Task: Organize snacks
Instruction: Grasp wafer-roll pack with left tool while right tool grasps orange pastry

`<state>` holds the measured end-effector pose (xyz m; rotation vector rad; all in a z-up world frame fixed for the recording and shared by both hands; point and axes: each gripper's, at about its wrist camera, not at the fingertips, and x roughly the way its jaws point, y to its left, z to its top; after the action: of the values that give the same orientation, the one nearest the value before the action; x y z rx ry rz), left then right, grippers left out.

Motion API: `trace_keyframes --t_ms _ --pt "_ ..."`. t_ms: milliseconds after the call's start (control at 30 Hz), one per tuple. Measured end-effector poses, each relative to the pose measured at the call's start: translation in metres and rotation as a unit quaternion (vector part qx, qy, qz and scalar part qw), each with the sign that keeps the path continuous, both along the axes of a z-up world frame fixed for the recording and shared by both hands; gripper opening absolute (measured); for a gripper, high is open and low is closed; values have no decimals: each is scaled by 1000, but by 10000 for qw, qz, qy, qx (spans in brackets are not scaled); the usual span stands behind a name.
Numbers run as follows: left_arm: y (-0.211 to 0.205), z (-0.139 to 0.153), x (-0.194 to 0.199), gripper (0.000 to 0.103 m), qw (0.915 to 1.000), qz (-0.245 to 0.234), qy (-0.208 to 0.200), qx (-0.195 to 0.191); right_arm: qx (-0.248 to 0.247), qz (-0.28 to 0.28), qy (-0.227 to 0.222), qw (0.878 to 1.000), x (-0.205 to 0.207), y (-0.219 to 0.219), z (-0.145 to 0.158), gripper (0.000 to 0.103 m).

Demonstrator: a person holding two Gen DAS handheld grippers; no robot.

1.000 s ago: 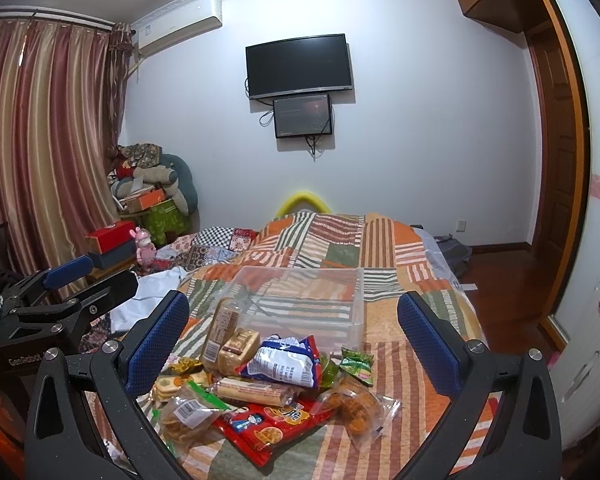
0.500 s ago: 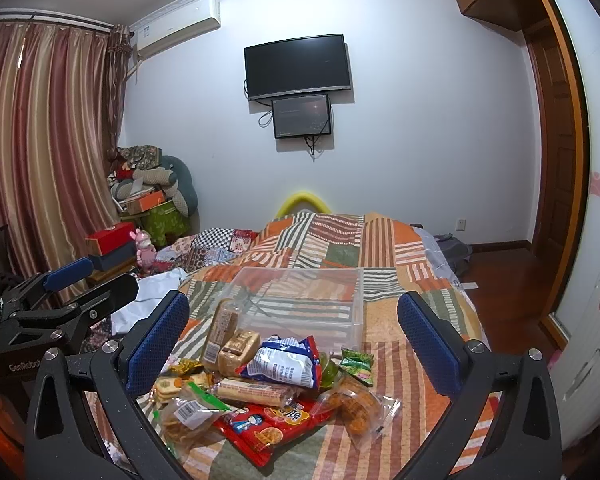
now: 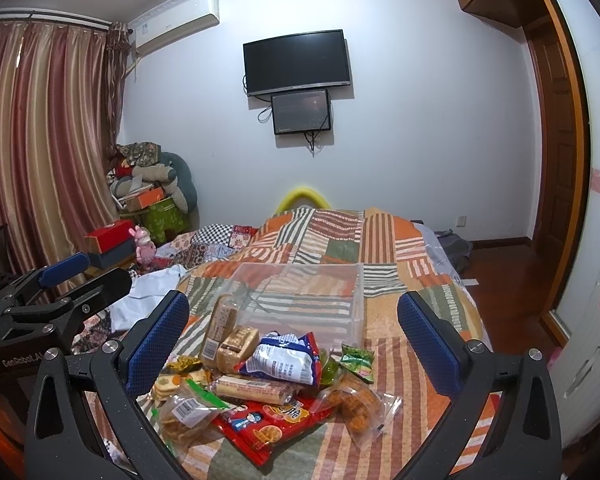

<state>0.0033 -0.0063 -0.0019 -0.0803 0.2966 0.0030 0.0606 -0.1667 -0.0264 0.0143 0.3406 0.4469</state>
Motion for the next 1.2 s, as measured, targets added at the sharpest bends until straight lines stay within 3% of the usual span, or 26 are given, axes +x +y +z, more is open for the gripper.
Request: trace_keyframes --t_ms 300,467,567,900,1200 --pt "8 -5 10 102 9999 -35 94 -25 0 -21 247 9997 16 -1 -12 103" --pt "15 -16 25 89 9994 -44 350 -5 -113 -95 480 9987 33 -5 -25 101" --pt "24 -29 42 84 9977 -95 676 -34 -250 -151 680 9973 46 -9 -37 94" --pt "54 -92 109 72 9798 -105 1985 -201 -791 -189 1512 9851 81 -23 -85 75" --pt "66 -128 157 66 9649 -78 2609 -293 -946 -17 2176 9714 97 -24 -120 75"
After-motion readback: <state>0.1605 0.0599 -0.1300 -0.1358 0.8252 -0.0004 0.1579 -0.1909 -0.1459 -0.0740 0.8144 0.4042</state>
